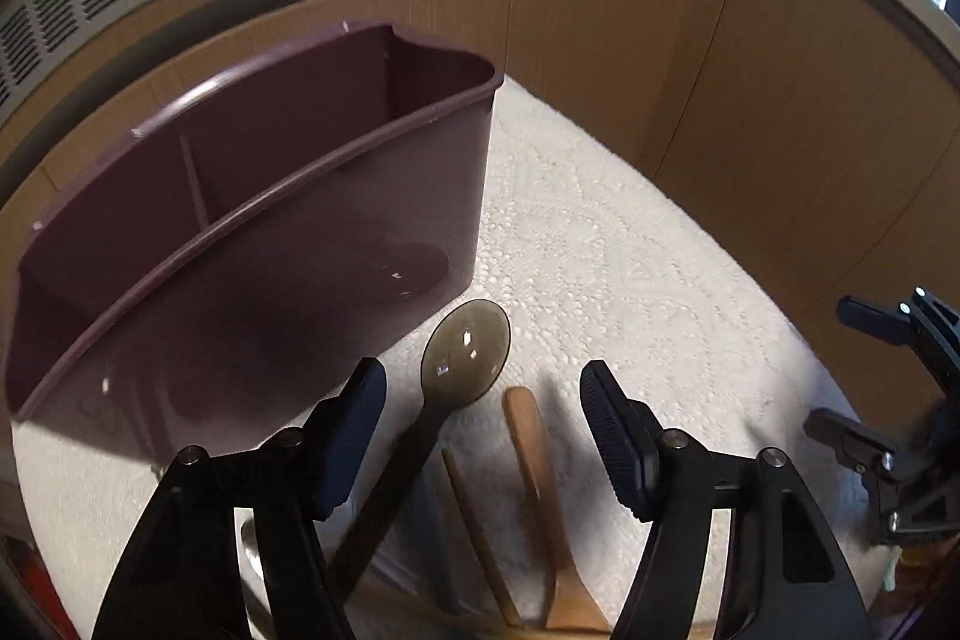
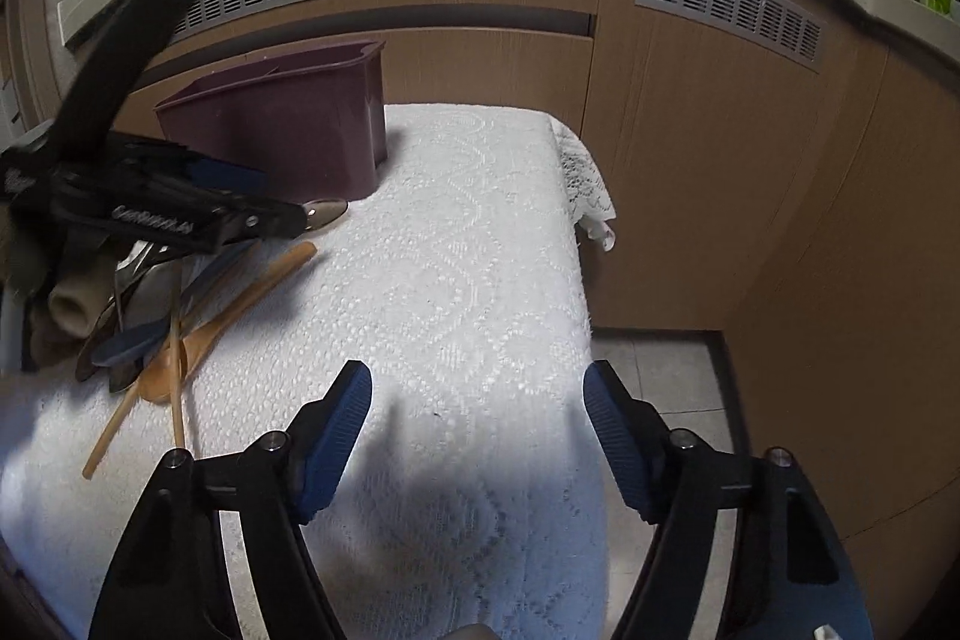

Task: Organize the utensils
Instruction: 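Grasp the brown translucent spoon with the left tool while the right tool grasps a wooden chopstick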

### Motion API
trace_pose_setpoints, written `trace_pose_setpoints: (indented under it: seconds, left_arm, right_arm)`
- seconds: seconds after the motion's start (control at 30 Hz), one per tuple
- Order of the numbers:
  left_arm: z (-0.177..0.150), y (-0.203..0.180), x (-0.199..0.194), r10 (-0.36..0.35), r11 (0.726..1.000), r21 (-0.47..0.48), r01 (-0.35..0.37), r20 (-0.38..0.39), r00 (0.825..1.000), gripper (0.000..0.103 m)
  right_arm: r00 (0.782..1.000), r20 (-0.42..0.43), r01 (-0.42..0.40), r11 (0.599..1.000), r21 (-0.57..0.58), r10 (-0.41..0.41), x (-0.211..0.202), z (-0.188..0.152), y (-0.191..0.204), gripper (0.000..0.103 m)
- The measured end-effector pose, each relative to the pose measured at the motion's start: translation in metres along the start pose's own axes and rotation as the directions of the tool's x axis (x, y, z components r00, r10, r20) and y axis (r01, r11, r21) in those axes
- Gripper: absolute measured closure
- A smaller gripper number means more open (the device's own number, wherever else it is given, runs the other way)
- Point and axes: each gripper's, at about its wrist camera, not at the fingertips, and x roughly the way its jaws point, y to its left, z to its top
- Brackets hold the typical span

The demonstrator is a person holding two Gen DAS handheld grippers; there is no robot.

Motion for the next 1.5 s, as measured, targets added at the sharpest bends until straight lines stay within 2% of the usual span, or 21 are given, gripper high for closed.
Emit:
trace_pose_setpoints:
  seconds: [0.13,0.2,0.23,0.27,0.37,0.5,0.53,0.6,0.67,0.7,0.73,0.77,0.83,0.9,1.0,1.13,1.23,1.3,1.37,1.43,1.5]
  left_arm:
    - [0.008,0.004,0.017,-0.004,1.0,-0.001,0.004,-0.067,0.998,0.052]
    - [0.011,0.007,0.026,-0.023,0.999,-0.03,0.02,-0.091,0.996,0.054]
    - [0.011,0.009,0.031,-0.028,0.999,-0.048,0.024,-0.105,0.994,0.061]
    - [0.013,0.012,0.033,-0.019,0.998,-0.055,0.013,-0.097,0.995,0.065]
    - [0.013,0.013,0.034,0.003,0.998,-0.066,-0.007,-0.067,0.998,0.065]
    - [-0.008,0.028,-0.02,0.022,0.988,-0.152,-0.012,0.064,0.998,0.066]
    - [-0.016,0.031,-0.039,0.042,0.985,-0.172,-0.022,0.115,0.992,0.067]
    - [-0.034,0.037,-0.08,0.105,0.974,-0.222,-0.055,0.22,0.97,0.068]
    - [-0.048,0.041,-0.104,0.148,0.962,-0.264,-0.072,0.283,0.948,0.07]
    - [-0.056,0.041,-0.111,0.171,0.955,-0.287,-0.078,0.314,0.934,0.07]
    - [-0.064,0.044,-0.123,0.196,0.946,-0.312,-0.086,0.34,0.92,0.071]
    - [-0.072,0.046,-0.131,0.204,0.941,-0.326,-0.085,0.353,0.913,0.076]
    - [-0.086,0.057,-0.15,0.228,0.92,-0.385,-0.07,0.382,0.895,0.081]
    - [-0.103,0.061,-0.167,0.227,0.904,-0.427,-0.036,0.404,0.886,0.081]
    - [-0.117,0.068,-0.178,0.25,0.892,-0.45,-0.038,0.422,0.872,0.081]
    - [-0.133,0.072,-0.179,0.244,0.882,-0.472,-0.023,0.414,0.877,0.081]
    - [-0.138,0.084,-0.172,0.255,0.866,-0.499,-0.035,0.382,0.888,0.08]
    - [-0.138,0.094,-0.158,0.253,0.853,-0.519,-0.046,0.336,0.907,0.077]
    - [-0.14,0.107,-0.142,0.262,0.825,-0.561,-0.068,0.272,0.926,0.058]
    - [-0.142,0.118,-0.128,0.267,0.8,-0.592,-0.093,0.213,0.94,0.047]
    - [-0.14,0.134,-0.11,0.231,0.772,-0.63,-0.087,0.151,0.961,0.045]
  right_arm:
    - [1.0,-0.013,-0.008,1.0,0.01,0.008,0.008,-0.004,-0.002,0.034]
    - [1.0,-0.018,-0.012,1.0,0.012,0.012,0.01,-0.004,-0.002,0.034]
    - [1.0,-0.017,-0.013,1.0,0.013,0.013,0.009,-0.004,-0.001,0.034]
    - [1.0,-0.015,-0.015,1.0,0.013,0.015,0.008,-0.003,0.0,0.034]
    - [1.0,-0.012,-0.026,1.0,0.013,0.026,0.003,0.001,0.004,0.034]
    - [0.999,-0.01,-0.034,0.999,-0.015,0.033,-0.004,0.008,0.017,0.034]
    - [0.999,-0.006,-0.042,0.998,-0.035,0.042,-0.005,0.012,0.024,0.034]
    - [0.997,-0.001,-0.076,0.994,-0.081,0.076,-0.005,0.019,0.041,0.037]
    - [0.99,-0.019,-0.139,0.981,-0.136,0.138,-0.002,0.028,0.061,0.058]
    - [0.983,-0.039,-0.186,0.968,-0.166,0.182,0.001,0.031,0.074,0.065]
    - [0.971,-0.064,-0.237,0.952,-0.195,0.228,0.003,0.034,0.087,0.076]
    - [0.96,-0.088,-0.28,0.934,-0.222,0.267,0.005,0.036,0.1,0.083]
    - [0.943,-0.116,-0.333,0.9,-0.279,0.313,0.01,0.04,0.126,0.087]
    - [0.931,-0.136,-0.366,0.87,-0.331,0.34,0.015,0.043,0.15,0.09]
    - [0.897,-0.217,-0.44,0.83,-0.344,0.385,0.034,0.048,0.175,0.09]
    - [0.881,-0.309,-0.457,0.817,-0.352,0.36,0.068,0.057,0.196,0.09]
    - [0.891,-0.321,-0.43,0.823,-0.371,0.321,0.08,0.057,0.206,0.09]
    - [0.895,-0.321,-0.417,0.834,-0.36,0.309,0.081,0.059,0.21,0.096]
    - [0.902,-0.308,-0.402,0.848,-0.346,0.302,0.078,0.06,0.209,0.098]
    - [0.912,-0.282,-0.385,0.863,-0.328,0.299,0.071,0.063,0.2,0.098]
    - [0.914,-0.259,-0.382,0.877,-0.291,0.312,0.063,0.066,0.187,0.098]
